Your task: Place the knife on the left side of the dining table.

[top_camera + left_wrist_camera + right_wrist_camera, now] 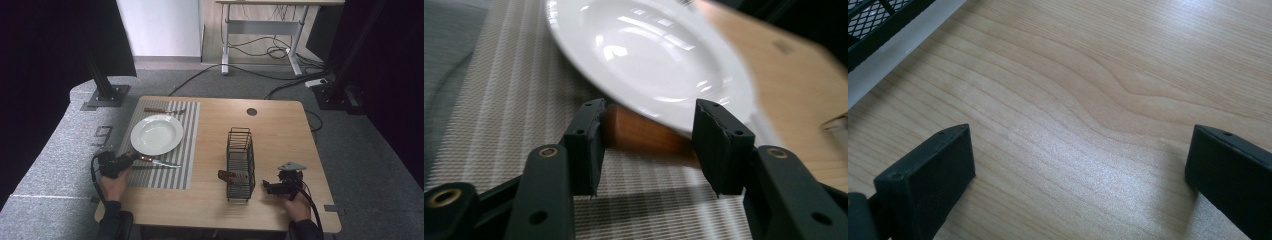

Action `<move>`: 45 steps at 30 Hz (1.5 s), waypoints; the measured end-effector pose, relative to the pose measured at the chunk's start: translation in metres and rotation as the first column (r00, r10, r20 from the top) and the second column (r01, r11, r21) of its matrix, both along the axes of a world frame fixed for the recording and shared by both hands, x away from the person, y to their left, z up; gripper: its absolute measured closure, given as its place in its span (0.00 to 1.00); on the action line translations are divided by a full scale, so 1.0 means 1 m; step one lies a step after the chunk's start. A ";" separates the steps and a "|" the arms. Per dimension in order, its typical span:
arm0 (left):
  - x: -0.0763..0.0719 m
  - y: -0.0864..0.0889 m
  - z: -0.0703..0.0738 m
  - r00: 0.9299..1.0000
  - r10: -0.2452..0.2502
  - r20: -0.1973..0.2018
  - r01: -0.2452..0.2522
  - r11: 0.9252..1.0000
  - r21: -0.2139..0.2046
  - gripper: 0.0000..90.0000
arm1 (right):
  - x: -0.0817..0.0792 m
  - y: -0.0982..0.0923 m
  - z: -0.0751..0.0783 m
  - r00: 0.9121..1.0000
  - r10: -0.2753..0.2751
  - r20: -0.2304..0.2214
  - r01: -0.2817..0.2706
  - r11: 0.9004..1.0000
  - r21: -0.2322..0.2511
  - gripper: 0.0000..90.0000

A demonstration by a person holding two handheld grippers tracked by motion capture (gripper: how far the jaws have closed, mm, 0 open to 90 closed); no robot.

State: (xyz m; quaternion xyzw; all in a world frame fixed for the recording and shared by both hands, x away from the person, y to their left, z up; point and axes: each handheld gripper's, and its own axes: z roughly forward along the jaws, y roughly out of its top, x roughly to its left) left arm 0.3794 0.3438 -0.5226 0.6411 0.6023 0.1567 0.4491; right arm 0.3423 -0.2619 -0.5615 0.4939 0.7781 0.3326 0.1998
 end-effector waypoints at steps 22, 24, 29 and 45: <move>0.010 0.004 -0.023 0.997 0.006 -0.075 0.001 0.996 0.084 0.49 | 0.000 0.000 0.000 1.000 0.000 0.000 0.000 1.000 0.000 0.00; 0.011 0.003 -0.023 0.997 0.009 -0.074 -0.001 0.994 0.109 0.47 | 0.000 0.000 0.000 1.000 0.000 0.000 0.000 1.000 0.000 0.00; 0.006 0.002 -0.012 1.000 0.009 -0.029 -0.005 0.990 0.141 0.30 | 0.000 0.000 0.000 1.000 0.000 0.000 0.000 1.000 0.000 0.00; -0.024 -0.023 -0.019 0.986 -0.130 -0.105 0.158 0.930 0.333 0.00 | 0.000 0.000 0.000 1.000 -0.005 0.000 0.005 1.000 0.000 0.00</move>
